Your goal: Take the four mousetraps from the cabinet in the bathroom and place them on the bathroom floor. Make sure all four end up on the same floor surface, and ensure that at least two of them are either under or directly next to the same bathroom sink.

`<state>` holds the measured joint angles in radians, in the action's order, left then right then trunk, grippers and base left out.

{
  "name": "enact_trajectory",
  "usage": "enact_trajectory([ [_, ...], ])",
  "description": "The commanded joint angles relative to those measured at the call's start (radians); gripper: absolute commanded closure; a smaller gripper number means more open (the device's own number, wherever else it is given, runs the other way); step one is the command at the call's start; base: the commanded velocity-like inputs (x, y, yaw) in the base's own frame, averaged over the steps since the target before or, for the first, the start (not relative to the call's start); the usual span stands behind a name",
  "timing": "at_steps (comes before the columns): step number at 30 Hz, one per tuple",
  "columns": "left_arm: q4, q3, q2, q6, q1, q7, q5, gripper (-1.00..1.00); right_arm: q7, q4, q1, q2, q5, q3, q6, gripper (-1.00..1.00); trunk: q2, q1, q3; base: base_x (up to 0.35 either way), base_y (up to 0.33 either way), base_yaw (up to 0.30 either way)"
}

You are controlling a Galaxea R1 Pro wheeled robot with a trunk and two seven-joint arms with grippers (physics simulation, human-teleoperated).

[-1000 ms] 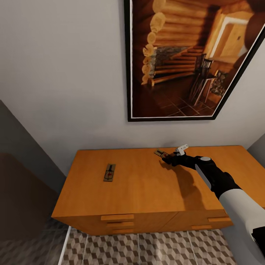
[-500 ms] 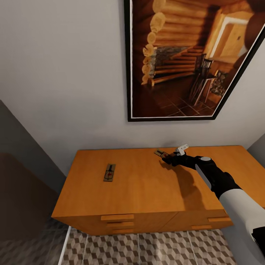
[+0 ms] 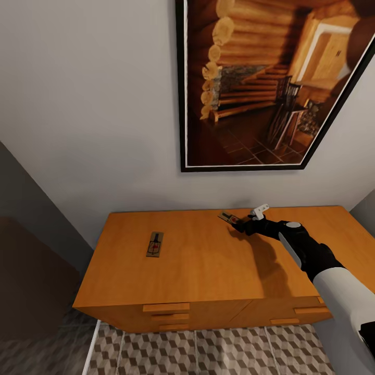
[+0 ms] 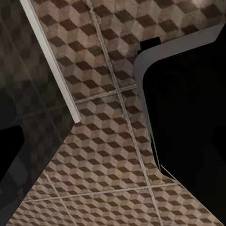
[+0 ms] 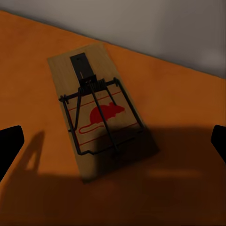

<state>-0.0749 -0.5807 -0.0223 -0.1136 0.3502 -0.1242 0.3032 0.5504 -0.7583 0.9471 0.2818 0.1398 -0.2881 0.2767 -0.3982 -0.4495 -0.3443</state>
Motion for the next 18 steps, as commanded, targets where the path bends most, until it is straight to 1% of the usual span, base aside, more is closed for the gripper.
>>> enact_trajectory([
  [1,-0.003,-0.008,0.001,-0.006,0.001,0.000,0.008,-1.00,-0.001,-0.001,0.001,0.001,0.011,-0.004,0.008,-1.00,-0.002,-0.001,-0.002,0.000,0.000,0.000],
  [18,-0.003,-0.008,0.001,-0.006,0.001,0.001,0.008,-1.00,-0.001,-0.002,0.001,0.002,0.011,-0.004,0.008,-1.00,-0.002,-0.001,-0.015,0.000,0.000,0.000],
])
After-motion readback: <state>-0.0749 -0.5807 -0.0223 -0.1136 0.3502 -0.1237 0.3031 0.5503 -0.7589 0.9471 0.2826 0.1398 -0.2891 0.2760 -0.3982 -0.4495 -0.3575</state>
